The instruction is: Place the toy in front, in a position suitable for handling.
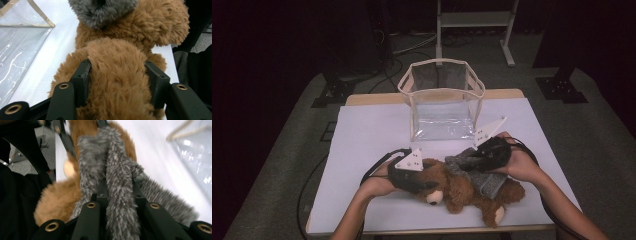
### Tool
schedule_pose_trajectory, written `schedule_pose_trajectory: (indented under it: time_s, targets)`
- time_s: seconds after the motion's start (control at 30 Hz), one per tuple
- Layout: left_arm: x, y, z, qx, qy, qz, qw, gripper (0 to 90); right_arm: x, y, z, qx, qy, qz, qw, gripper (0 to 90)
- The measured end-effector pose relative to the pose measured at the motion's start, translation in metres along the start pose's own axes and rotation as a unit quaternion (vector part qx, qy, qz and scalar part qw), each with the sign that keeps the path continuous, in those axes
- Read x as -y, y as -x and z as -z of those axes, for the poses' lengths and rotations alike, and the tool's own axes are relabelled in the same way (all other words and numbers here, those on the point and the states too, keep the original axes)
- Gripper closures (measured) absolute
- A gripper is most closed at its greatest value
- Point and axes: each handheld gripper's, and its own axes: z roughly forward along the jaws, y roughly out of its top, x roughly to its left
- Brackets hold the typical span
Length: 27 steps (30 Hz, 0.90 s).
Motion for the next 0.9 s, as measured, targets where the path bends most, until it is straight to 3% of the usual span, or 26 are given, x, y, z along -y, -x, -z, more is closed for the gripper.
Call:
schedule_pose_trajectory:
  time_s: [0.03,0.2,0.37,0.5,0.6,0.7,0.8,0.9]
  targets:
    - [0.0,0.0,0.0,0.001,0.002,0.0,1.0,46.2,0.007,0.0,0.001,-0.003,0.006,-0.014,0.9999,74.2]
    - [-0.002,0.001,-0.002,0.001,0.002,-0.002,1.0,46.2,0.026,-0.001,0.021,0.008,0.013,-0.03,0.9994,74.2]
    - [-0.002,0.001,-0.004,0.003,0.001,-0.005,1.0,45.7,0.004,-0.004,0.035,0.017,0.038,-0.013,0.999,73.9]
    - [-0.002,0.002,-0.004,0.002,0.003,-0.008,1.0,45.6,-0.02,-0.004,0.02,0.004,0.033,0.006,0.9994,73.9]
    - [0.0,0.001,-0.003,0.001,0.006,-0.005,1.0,45.3,-0.022,-0.003,-0.001,-0.003,0.005,0.014,0.9999,73.8]
    - [0.001,0.0,-0.001,-0.002,0.005,-0.002,1.0,42.0,-0.008,-0.002,-0.015,-0.011,-0.008,0.009,0.9999,74.2]
    - [0.001,0.0,0.004,0.003,0.011,0.006,0.9999,37.9,0.011,0.001,-0.012,-0.023,0.02,-0.014,0.9994,74.7]
    - [0.003,0.0,0.015,-0.006,0.01,0.007,0.9999,32.4,0.024,0.001,-0.006,-0.019,0.034,-0.027,0.9989,74.8]
